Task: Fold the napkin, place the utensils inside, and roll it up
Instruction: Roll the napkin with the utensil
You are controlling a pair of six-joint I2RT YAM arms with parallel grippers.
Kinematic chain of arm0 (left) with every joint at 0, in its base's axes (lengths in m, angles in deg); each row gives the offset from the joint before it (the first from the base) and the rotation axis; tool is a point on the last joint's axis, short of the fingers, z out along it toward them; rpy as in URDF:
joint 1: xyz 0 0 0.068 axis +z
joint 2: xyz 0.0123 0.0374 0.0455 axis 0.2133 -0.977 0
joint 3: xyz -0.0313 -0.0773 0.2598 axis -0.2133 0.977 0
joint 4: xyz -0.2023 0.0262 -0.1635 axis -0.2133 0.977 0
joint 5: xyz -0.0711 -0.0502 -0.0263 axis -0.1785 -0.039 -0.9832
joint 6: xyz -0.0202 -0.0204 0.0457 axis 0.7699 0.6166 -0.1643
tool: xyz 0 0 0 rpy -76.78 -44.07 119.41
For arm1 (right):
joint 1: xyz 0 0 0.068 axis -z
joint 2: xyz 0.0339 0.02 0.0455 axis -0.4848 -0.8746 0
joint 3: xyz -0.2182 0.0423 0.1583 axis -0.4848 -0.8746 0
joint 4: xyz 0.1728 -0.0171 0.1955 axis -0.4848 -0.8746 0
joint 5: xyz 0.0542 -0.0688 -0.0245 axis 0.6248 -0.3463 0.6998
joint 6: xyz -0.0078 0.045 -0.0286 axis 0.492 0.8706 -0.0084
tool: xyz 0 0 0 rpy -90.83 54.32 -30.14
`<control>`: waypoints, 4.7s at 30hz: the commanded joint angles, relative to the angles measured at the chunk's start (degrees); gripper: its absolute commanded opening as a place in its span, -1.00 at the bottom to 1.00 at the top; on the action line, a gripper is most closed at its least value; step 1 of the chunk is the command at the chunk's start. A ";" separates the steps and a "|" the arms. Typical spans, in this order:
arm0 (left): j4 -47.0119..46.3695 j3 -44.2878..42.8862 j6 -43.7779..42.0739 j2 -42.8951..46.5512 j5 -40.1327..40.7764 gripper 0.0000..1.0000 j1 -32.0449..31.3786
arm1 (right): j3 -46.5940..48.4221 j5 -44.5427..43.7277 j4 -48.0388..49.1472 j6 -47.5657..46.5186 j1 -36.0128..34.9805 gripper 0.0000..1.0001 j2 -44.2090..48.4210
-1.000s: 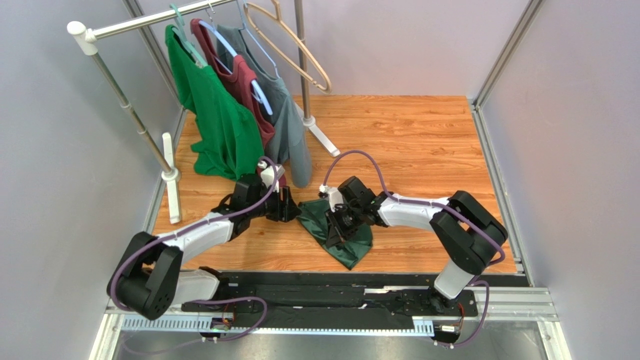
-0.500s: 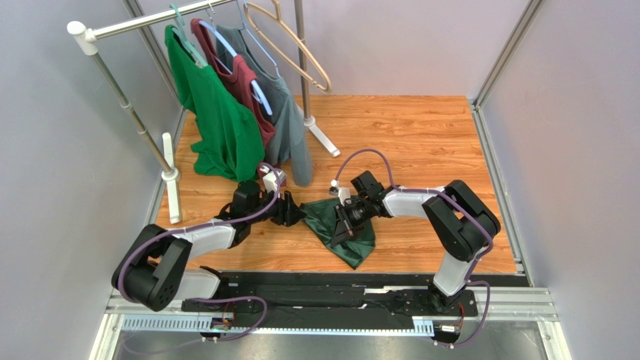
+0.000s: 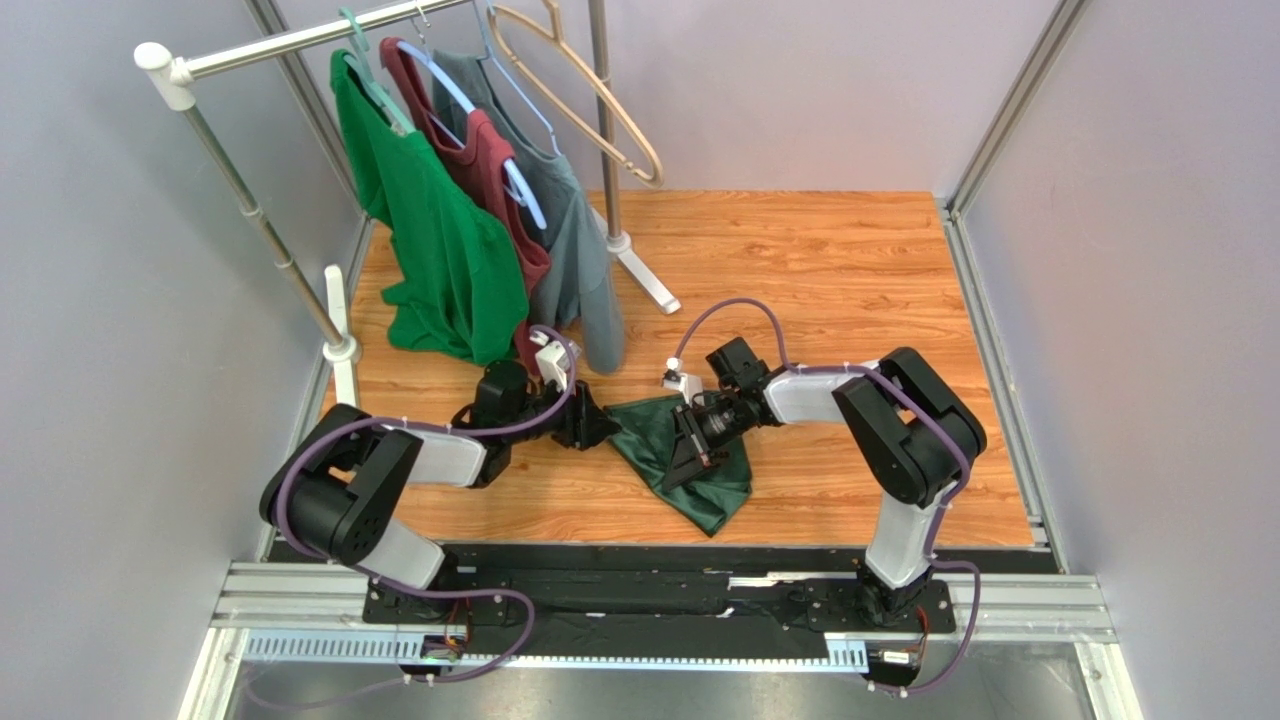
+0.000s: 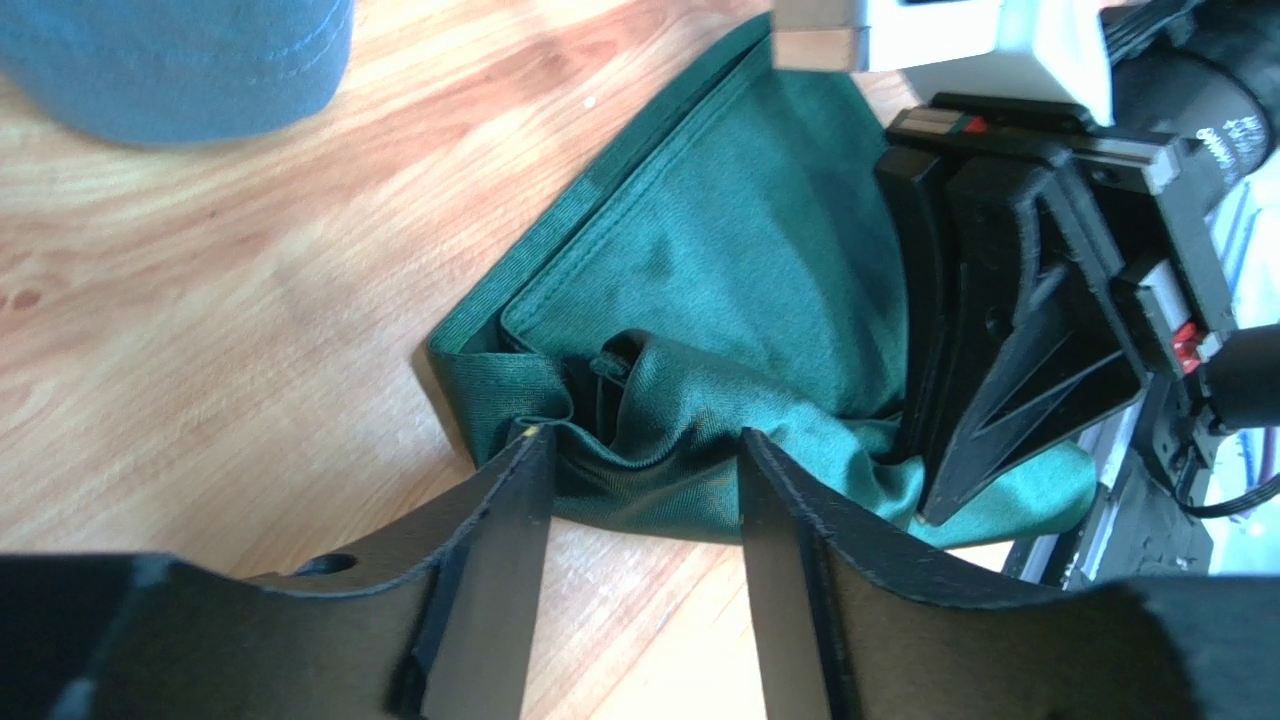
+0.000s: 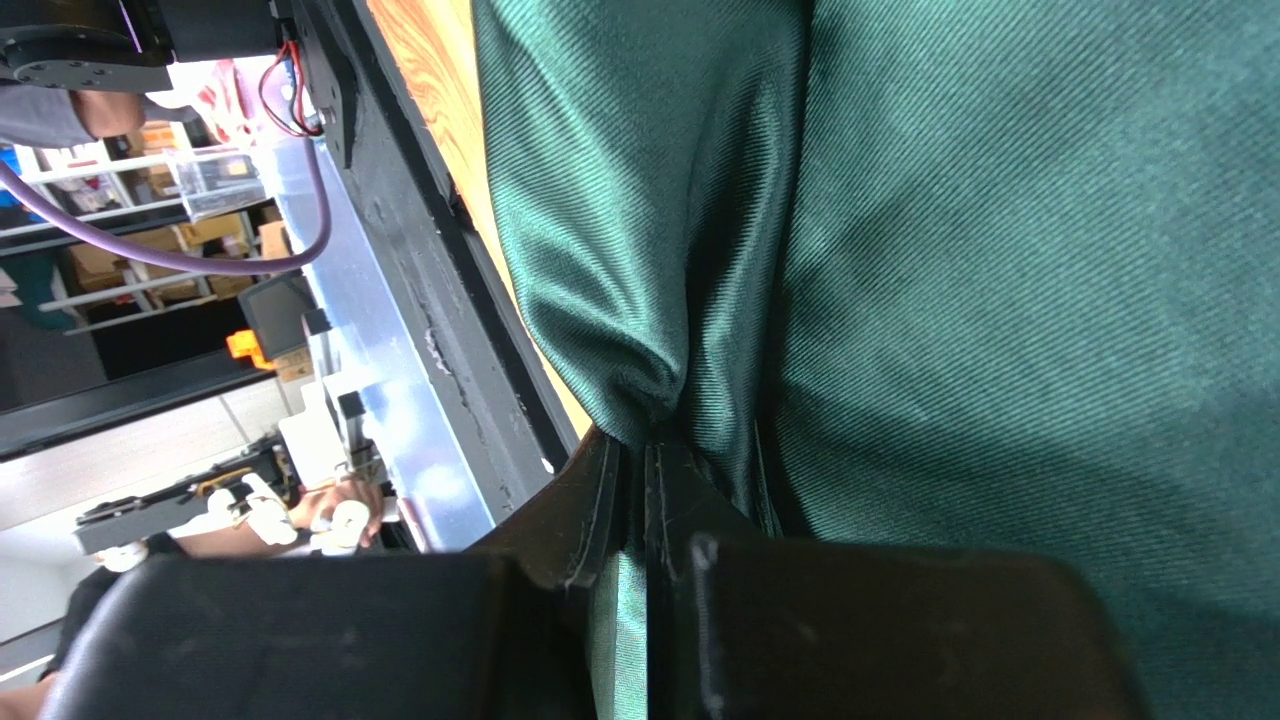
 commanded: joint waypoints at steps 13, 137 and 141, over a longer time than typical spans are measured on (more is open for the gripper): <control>6.20 -7.71 0.34 -3.59 -1.72 -1.00 0.25 | 5.41 -9.52 -8.86 -2.55 0.47 0.01 5.89; 9.22 -14.66 -13.55 -10.87 -15.07 0.38 -8.18 | 7.96 0.05 -5.70 -4.40 3.72 -1.00 -9.04; 11.69 -16.33 -13.99 -11.93 -16.12 0.39 -8.71 | 9.19 1.28 -8.16 -6.24 4.77 -1.00 -10.53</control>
